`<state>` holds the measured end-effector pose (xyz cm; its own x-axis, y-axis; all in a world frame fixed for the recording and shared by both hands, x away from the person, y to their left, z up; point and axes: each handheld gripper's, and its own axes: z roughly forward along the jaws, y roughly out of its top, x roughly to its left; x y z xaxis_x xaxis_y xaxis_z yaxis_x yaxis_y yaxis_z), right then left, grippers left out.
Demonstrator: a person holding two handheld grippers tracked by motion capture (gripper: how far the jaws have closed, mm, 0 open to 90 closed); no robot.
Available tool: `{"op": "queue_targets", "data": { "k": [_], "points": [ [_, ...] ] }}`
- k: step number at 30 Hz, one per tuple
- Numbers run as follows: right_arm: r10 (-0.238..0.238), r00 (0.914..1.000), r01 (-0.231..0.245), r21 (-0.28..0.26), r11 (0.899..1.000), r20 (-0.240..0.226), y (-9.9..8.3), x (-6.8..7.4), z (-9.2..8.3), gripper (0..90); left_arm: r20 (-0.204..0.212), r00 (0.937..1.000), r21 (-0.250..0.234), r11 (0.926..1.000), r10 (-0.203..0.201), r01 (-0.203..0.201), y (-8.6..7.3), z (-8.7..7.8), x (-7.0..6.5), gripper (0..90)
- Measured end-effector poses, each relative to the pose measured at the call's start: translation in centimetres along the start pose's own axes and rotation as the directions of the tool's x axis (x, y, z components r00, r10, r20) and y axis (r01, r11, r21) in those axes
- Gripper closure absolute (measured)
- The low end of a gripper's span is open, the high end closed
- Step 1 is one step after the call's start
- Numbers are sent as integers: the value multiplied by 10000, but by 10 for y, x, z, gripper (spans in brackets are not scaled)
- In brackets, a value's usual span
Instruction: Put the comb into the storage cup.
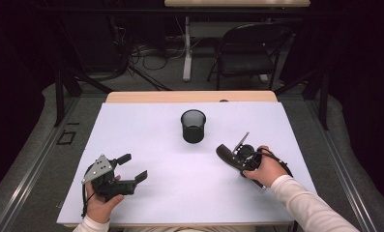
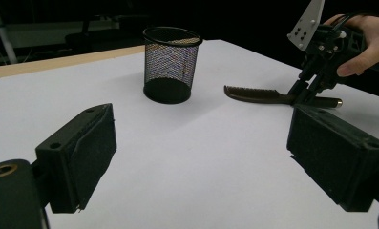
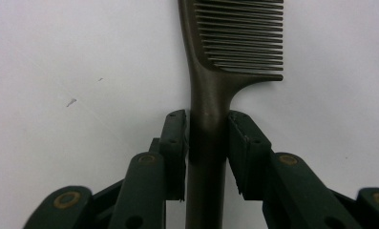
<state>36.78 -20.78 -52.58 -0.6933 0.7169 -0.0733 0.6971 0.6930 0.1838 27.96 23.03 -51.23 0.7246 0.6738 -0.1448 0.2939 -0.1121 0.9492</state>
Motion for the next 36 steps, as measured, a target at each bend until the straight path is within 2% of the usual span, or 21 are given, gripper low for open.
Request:
{"op": "queue_targets", "data": {
  "k": [5, 8, 9, 20, 24, 26, 27, 30, 32, 33, 36],
  "points": [
    [-76, 10000, 75, 272, 9996, 22, 2, -1, -1, 712, 0, 10000, -5, 10000, -14, 14, 0, 0, 0, 97],
    [-29, 10000, 30, 277, 9996, -42, 2, -2, -1, 719, 6, 10000, 10, 10000, -15, 15, 0, 0, 0, 97],
    [54, 10000, -53, 95, 9999, -71, 1, -2, 0, 719, 1, 10000, -2, 10000, -25, 25, 0, 0, 0, 97],
    [90, 9999, -89, 221, 9997, -52, 2, -2, -1, 723, -6, 10000, 2, 10000, -39, 39, 0, 0, 0, 97],
    [206, 9998, -205, 73, 9998, -40, 1, -1, 0, 723, -6, 10000, 6, 10000, -38, 38, 0, 0, 0, 97],
    [12, 10000, -12, 312, 9995, -8, 2, -2, -2, 724, 9, 10000, 28, 10000, -28, 28, 0, 0, 0, 98],
    [80, 9999, -78, 179, 9998, -85, 1, -1, -1, 724, -1, 10000, 16, 10000, -39, 39, 0, 0, 0, 98],
    [41, 10000, -38, 318, 9995, -71, 2, -1, -2, 724, 24, 10000, 17, 10000, -43, 43, 0, 0, 1, 98],
    [166, 9998, -166, 40, 9999, -115, 1, 0, 0, 724, 25, 10000, 10, 10000, -60, 60, 0, 0, 1, 98],
    [156, 9998, -153, 219, 9996, -151, 1, 0, -2, 724, 26, 10000, 12, 10000, -62, 62, 0, 0, 1, 98],
    [205, 9997, -202, 226, 9995, -159, 2, 0, -3, 724, 27, 10000, 4, 10000, -62, 62, 0, 0, 1, 98]
  ]
}}
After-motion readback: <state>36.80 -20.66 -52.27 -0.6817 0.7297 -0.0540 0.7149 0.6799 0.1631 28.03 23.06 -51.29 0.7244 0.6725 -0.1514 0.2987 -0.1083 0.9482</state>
